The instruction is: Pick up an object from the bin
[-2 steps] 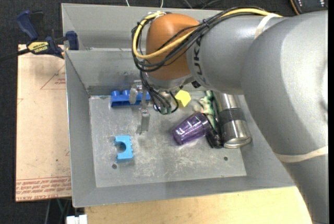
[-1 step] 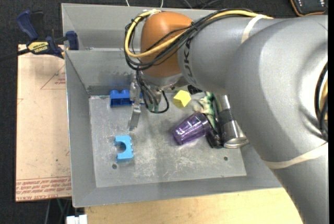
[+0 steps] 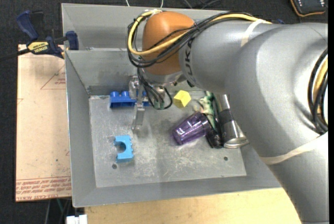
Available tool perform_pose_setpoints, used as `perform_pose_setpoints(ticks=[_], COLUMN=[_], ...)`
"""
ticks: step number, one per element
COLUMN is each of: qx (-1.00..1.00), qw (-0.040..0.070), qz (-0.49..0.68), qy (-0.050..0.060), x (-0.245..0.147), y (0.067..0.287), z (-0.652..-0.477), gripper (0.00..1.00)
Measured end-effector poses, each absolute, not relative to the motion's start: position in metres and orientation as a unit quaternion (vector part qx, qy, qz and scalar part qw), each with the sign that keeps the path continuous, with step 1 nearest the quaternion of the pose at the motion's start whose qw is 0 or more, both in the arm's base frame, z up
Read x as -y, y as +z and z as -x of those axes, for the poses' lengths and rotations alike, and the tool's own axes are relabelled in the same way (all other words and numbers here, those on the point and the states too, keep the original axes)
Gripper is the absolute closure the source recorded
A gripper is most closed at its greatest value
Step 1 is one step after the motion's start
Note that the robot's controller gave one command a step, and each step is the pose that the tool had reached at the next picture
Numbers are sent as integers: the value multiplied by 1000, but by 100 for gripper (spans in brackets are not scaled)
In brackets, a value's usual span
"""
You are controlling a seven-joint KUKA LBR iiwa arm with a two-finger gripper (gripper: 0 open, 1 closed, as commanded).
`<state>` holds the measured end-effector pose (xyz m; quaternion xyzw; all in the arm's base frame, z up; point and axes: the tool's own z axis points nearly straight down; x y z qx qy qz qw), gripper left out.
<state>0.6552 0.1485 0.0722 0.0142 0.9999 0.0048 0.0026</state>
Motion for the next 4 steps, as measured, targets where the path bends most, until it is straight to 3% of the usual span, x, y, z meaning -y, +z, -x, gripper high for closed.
perform_pose_setpoints(ticks=[1,2,3,4], qx=[-1000,-996,-999,-994], qw=[3,6,10,4], qz=[-27,-94,-48,-107], qy=[5,6,8,8], x=[-149,-103,-126,-60], y=[72,76,75,72], z=[-654,-642,-647,-653], gripper=[0,0,0,0])
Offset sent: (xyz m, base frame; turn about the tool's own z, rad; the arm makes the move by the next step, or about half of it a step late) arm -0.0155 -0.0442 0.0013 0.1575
